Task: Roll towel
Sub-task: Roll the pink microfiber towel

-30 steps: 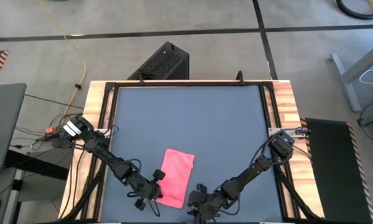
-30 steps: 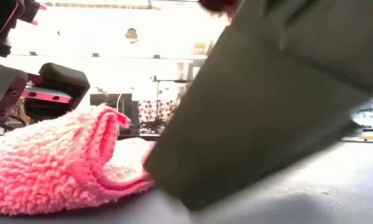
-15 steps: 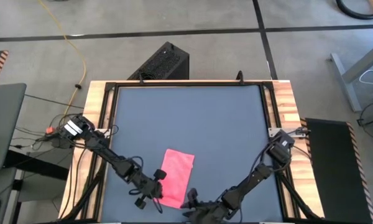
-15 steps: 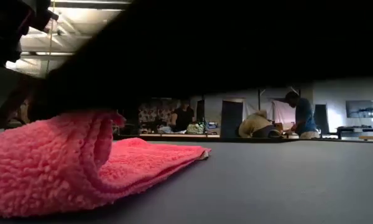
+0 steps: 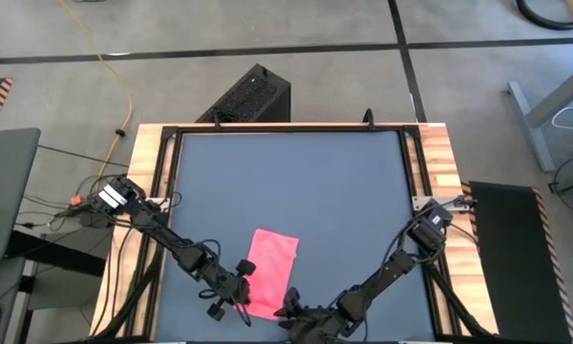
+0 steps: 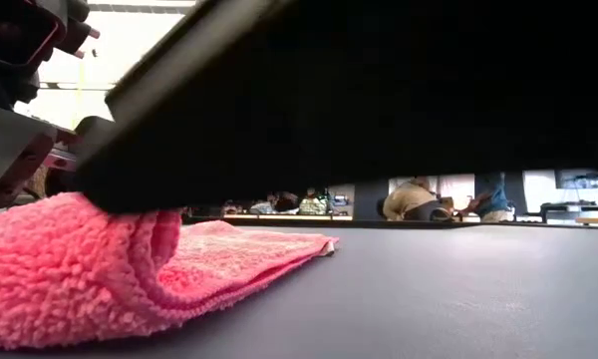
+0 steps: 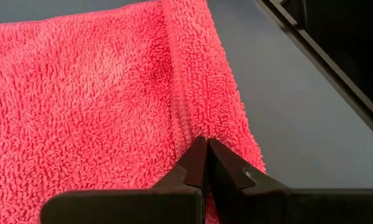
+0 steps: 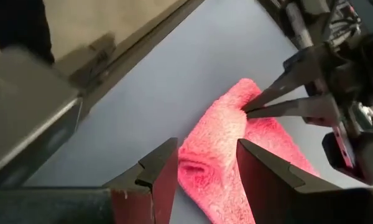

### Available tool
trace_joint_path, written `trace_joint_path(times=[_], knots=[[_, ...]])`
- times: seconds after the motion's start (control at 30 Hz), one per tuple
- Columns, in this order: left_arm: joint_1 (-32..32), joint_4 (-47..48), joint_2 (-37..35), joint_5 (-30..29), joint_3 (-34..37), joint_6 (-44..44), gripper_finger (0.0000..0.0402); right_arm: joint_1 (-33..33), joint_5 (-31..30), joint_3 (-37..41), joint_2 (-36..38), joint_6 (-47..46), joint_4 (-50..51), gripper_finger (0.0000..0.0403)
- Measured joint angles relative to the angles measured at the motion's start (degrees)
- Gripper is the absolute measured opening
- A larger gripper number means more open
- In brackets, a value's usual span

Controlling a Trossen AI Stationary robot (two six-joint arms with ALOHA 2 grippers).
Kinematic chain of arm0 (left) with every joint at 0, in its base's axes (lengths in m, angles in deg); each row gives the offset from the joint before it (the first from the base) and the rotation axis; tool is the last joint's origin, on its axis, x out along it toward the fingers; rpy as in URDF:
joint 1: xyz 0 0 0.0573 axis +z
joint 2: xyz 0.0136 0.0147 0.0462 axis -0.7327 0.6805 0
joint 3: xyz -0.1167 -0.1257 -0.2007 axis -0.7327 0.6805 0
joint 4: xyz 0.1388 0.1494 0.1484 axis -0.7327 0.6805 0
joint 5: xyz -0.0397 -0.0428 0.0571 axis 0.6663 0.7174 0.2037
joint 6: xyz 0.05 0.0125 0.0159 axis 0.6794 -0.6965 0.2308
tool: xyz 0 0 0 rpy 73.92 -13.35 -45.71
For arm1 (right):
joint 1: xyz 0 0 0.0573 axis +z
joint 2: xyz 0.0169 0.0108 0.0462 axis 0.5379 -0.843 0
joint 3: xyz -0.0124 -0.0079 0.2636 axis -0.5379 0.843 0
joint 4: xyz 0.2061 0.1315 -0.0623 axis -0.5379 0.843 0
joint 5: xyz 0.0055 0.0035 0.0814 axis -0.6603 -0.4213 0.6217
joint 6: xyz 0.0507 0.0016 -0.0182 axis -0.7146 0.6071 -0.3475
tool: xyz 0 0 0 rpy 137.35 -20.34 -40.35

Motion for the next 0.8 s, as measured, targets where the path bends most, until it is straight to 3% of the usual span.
trace_joint_path(times=[0.3,0.5,0.63,0.8], knots=[[0.2,0.4,0.0,0.2,0.0,0.6,0.0,-1.9,4.5,-0.1,-1.3,10.4,1.8,0.0192],[0.3,0.7,0.0,1.1,0.0,0.0,0.0,-2.6,4.8,-0.2,-1.9,11.1,1.3,0.0186],[0.4,0.8,0.0,1.3,0.0,-0.1,0.0,-2.7,5.4,-0.2,-2.0,5.4,1.8,0.0156],[0.9,0.0,0.0,3.5,0.0,-0.2,0.0,-3.1,7.6,-0.1,-2.2,-5.0,1.7,0.0087]])
